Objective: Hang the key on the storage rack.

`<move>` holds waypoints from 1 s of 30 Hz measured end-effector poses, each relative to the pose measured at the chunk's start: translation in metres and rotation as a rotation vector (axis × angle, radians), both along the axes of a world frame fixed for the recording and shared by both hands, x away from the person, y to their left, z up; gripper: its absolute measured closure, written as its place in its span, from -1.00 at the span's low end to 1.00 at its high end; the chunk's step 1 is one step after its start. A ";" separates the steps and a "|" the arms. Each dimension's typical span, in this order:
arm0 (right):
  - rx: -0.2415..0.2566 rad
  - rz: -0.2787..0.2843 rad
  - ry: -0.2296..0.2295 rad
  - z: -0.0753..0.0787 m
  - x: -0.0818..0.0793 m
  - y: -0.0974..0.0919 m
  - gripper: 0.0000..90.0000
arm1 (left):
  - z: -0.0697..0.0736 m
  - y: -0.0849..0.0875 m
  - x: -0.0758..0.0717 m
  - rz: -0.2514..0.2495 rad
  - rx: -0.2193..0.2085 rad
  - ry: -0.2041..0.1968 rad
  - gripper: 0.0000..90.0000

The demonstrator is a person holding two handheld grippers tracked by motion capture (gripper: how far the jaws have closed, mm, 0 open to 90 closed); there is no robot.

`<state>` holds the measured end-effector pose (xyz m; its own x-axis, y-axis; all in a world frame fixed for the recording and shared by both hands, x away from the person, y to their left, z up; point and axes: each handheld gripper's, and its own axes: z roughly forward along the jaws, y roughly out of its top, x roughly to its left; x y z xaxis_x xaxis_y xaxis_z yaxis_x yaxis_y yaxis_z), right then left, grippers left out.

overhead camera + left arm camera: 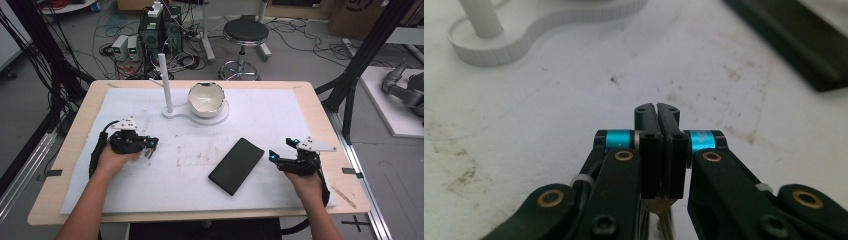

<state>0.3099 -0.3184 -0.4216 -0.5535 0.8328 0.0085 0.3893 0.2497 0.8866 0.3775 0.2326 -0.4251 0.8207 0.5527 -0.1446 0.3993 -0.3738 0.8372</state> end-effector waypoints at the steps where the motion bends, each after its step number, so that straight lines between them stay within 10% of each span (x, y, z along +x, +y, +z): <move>1: 0.000 0.000 0.000 0.000 0.000 0.000 -0.60 | 0.003 0.002 -0.001 -0.001 -0.029 -0.006 0.95; 13: 0.002 0.002 0.003 0.000 0.000 0.002 -0.60 | 0.043 -0.009 -0.005 -0.043 -0.054 -0.091 0.95; 30: 0.010 0.000 0.002 0.000 -0.001 0.001 -0.60 | 0.148 -0.039 0.048 -0.022 -0.046 -0.228 0.95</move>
<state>0.3085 -0.3170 -0.4211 -0.5535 0.8327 0.0183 0.3912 0.2406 0.8883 0.4260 0.1937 -0.2773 0.8469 0.5312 0.0219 0.1895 -0.3401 0.9211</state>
